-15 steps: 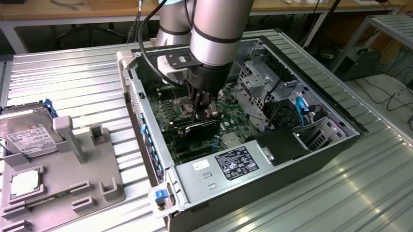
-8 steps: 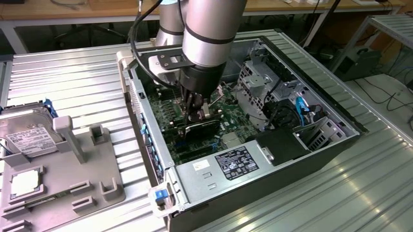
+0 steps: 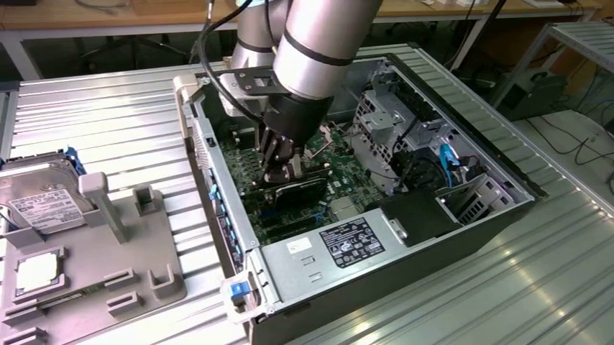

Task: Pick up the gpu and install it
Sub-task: 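Press down on the gpu until it lock into place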

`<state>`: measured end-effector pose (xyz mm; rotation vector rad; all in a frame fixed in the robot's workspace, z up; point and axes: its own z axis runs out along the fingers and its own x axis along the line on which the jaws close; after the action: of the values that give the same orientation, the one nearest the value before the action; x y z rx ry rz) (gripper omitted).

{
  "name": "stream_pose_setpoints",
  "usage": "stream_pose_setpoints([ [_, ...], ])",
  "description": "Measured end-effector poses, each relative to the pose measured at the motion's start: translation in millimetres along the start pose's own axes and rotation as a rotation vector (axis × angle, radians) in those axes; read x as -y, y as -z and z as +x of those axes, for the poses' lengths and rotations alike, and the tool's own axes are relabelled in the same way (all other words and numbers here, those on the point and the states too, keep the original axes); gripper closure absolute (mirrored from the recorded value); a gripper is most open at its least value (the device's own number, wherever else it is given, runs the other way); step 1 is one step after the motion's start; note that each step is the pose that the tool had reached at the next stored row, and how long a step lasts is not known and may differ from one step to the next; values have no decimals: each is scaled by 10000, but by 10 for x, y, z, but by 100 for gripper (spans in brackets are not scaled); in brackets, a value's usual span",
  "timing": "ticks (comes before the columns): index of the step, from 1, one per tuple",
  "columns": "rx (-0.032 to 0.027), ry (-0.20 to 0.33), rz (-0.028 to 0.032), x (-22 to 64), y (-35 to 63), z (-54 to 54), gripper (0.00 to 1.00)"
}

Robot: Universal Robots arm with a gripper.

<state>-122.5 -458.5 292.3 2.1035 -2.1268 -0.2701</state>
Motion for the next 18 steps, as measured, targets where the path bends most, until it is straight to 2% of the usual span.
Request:
stream_pose_setpoints([
  [1, -3, -10, -321, 0, 0, 0, 89],
  [5, -7, -32, -1056, 6, 6, 0, 89],
  [6, -11, -48, -1576, 36, 19, -1, 89],
  [7, -13, -52, -1740, 54, 22, -1, 89],
  [9, -14, -61, -2021, 81, 28, -3, 89],
  [10, -14, -64, -2116, 84, 29, -3, 89],
  [11, -15, -65, -2168, 85, 28, -2, 89],
  [15, -19, -69, -2216, 85, 21, -2, 89],
  [18, -17, -68, -2307, 86, 19, -2, 89],
])
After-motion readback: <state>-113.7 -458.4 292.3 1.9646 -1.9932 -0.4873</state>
